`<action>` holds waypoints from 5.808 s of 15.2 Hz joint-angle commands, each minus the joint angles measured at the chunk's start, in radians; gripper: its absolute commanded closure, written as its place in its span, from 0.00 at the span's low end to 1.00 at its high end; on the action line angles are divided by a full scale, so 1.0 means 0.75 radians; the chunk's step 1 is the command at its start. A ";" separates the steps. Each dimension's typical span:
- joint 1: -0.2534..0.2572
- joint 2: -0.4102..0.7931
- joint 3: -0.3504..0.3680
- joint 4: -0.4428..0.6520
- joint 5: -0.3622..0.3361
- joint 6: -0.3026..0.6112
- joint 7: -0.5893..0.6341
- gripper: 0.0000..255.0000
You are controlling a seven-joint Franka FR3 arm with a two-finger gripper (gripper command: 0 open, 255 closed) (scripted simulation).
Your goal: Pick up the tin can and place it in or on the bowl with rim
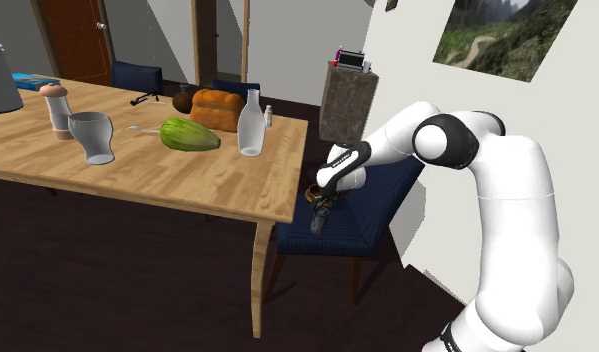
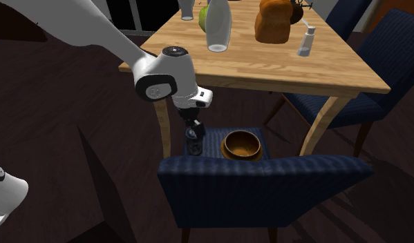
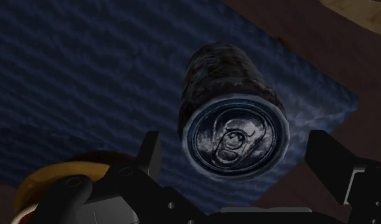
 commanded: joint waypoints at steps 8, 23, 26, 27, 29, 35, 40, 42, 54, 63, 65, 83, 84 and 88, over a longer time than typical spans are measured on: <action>-0.009 0.079 0.011 0.029 0.010 0.050 -0.008 0.00; -0.006 0.049 0.007 0.022 0.006 0.027 -0.005 1.00; -0.001 0.004 0.000 0.013 0.000 -0.009 0.000 1.00; 0.001 -0.010 -0.002 0.012 -0.003 -0.021 0.001 1.00; 0.004 -0.038 -0.007 0.008 -0.007 -0.046 0.004 1.00; 0.013 -0.120 -0.019 0.004 -0.022 -0.124 0.014 1.00; 0.020 -0.183 -0.028 0.009 -0.035 -0.191 0.023 1.00; 0.022 -0.207 -0.031 0.013 -0.040 -0.219 0.026 1.00; 0.032 -0.328 -0.044 0.056 -0.066 -0.383 0.043 1.00; -0.115 0.064 -0.051 0.744 0.002 -0.682 -0.101 1.00; -0.153 0.182 -0.048 0.955 0.013 -0.776 -0.121 1.00; -0.235 0.573 -0.031 1.417 0.037 -0.845 -0.151 1.00; -0.234 0.580 -0.030 1.410 0.037 -0.832 -0.152 1.00; -0.234 0.610 -0.028 1.388 0.040 -0.780 -0.155 1.00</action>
